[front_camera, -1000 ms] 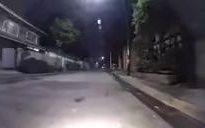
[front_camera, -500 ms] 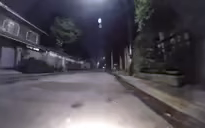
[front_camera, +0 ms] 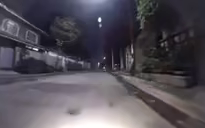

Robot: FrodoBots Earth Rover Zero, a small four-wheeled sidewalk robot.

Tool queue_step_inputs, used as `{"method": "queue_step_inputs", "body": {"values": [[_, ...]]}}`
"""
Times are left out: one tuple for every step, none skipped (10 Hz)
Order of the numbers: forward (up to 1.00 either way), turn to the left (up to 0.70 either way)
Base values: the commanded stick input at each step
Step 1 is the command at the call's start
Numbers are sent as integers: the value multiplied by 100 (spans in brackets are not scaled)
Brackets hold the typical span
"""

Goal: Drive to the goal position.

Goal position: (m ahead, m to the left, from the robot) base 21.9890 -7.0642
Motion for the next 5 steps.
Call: {"method": "queue_step_inputs", "body": {"values": [[50, 0], [50, 0], [50, 0], [50, 0], [50, 0]]}}
